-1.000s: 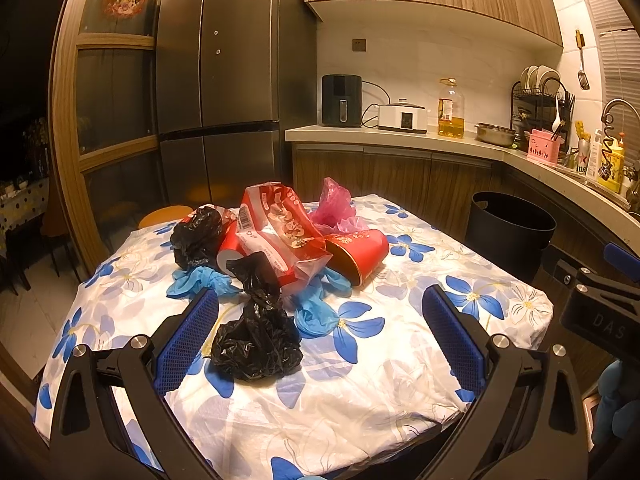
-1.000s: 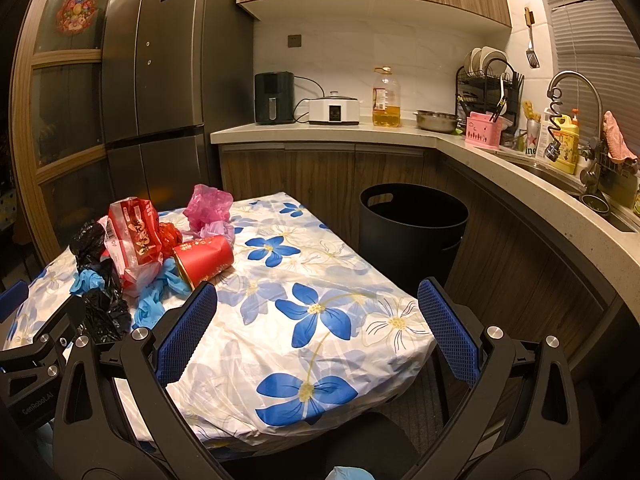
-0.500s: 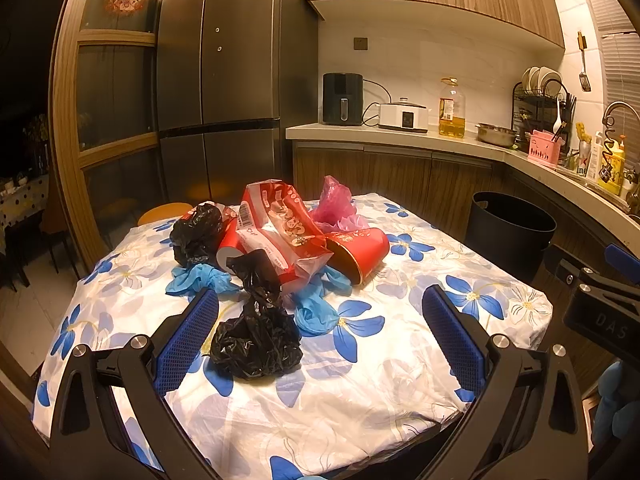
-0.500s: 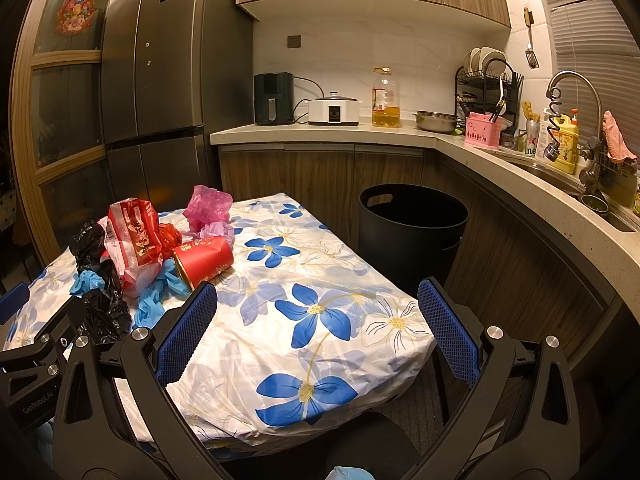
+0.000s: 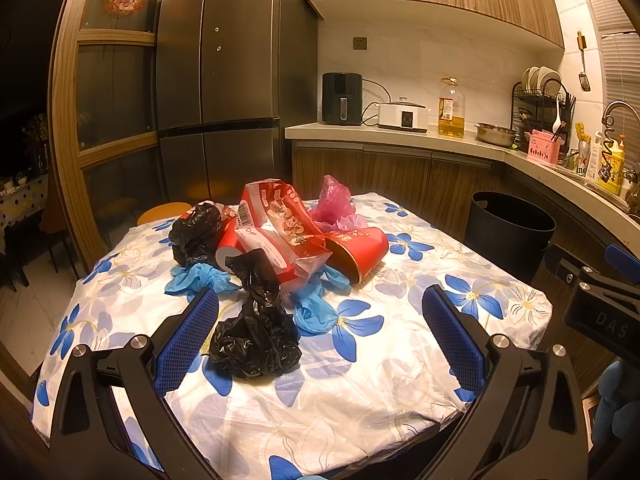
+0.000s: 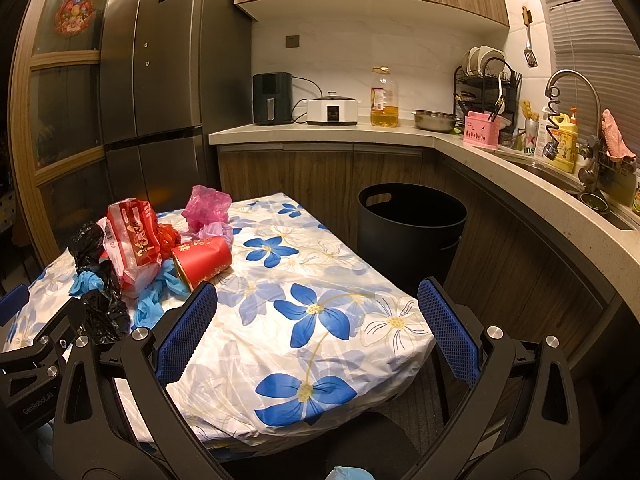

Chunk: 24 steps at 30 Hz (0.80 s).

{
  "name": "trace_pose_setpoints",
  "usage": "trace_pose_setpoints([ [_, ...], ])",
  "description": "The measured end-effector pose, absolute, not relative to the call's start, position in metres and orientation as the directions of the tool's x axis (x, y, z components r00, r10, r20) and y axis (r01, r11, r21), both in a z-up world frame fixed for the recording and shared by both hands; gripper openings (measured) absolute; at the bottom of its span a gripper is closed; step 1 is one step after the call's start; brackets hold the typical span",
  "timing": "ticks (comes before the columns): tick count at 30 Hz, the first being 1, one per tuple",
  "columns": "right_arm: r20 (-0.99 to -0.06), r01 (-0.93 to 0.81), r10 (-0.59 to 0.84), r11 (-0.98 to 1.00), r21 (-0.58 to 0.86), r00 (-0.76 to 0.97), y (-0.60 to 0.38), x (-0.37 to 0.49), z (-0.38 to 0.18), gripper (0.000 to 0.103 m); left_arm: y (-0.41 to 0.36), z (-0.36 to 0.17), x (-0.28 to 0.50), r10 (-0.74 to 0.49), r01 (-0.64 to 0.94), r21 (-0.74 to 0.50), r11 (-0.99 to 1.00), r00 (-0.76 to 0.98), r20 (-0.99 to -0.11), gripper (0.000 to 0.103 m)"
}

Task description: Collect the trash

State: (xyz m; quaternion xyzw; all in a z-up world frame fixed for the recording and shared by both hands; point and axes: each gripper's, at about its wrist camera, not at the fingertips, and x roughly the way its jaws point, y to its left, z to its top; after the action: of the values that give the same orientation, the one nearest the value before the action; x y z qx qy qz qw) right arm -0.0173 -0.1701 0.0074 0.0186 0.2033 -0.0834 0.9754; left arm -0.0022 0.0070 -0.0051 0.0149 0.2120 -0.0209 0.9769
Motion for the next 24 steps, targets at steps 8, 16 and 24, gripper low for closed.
trace_pose_setpoints([
  [8,-0.4,0.17,-0.155,0.985,0.003,0.903,-0.1701,-0.0173,0.0072,0.099,0.0067,-0.0063,-0.0023,-0.035,0.047,0.018,0.999,0.909,-0.416,0.098],
  [16,-0.4,0.17,-0.154,0.985,0.003,0.903,-0.1703,-0.0173,0.0068,0.099,0.0072,-0.0061,-0.002,-0.035,0.046,0.018,0.999,0.909,-0.416,0.098],
  [24,-0.4,0.169,-0.154,0.986,0.004,0.903,-0.1707,-0.017,0.0065,0.099,0.0079,-0.0069,-0.0021,-0.037,0.047,0.014,0.999,0.908,-0.417,0.098],
])
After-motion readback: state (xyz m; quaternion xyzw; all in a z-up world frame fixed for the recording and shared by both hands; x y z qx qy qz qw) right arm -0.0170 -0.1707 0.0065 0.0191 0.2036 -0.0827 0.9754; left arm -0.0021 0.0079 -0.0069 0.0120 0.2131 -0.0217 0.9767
